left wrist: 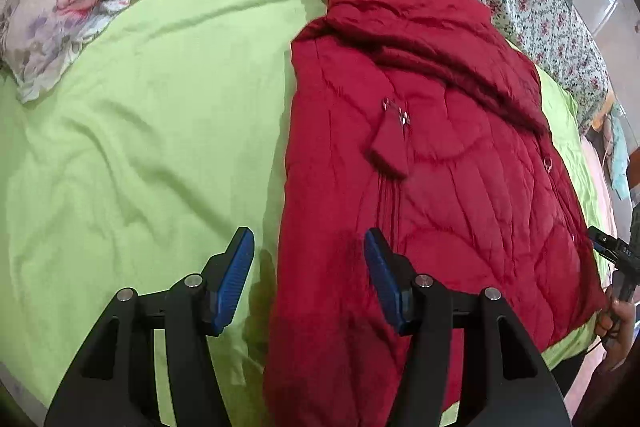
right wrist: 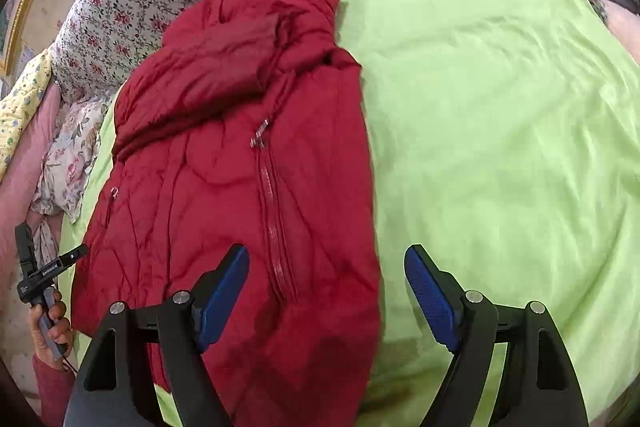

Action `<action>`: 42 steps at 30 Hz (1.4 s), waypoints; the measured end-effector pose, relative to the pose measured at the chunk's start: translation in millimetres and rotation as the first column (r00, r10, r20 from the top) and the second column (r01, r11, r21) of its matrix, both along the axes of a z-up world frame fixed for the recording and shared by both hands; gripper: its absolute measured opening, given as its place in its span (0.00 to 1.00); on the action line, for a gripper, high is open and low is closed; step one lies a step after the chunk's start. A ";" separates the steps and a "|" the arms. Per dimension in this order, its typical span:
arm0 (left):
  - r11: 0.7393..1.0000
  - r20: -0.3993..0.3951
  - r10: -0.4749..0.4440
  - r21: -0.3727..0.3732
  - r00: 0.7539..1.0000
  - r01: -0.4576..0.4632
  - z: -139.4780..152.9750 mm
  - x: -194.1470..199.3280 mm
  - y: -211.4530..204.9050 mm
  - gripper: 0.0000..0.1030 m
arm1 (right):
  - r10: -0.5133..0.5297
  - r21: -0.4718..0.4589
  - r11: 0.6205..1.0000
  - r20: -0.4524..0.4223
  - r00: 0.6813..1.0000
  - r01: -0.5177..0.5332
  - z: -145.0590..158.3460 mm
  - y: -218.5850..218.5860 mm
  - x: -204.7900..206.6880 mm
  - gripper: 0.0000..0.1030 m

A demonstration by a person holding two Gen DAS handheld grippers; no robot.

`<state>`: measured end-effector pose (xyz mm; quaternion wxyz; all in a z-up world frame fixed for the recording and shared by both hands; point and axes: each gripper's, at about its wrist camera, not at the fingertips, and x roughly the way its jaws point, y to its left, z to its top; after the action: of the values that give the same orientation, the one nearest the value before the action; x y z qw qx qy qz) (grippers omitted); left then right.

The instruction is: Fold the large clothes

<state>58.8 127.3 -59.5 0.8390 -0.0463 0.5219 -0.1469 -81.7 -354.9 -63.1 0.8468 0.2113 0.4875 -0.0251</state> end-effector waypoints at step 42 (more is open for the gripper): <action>0.973 0.056 -0.200 -0.105 0.978 0.205 11.5 -91.8 -11.9 0.14 | 0.193 0.178 0.960 0.130 0.973 -0.214 7.5 37.7 -76.8 0.30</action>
<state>-33.0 115.4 -48.0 0.8274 -0.0355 0.4958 -0.2613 -158.5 -317.2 -55.6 0.8465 0.2414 0.4588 0.1208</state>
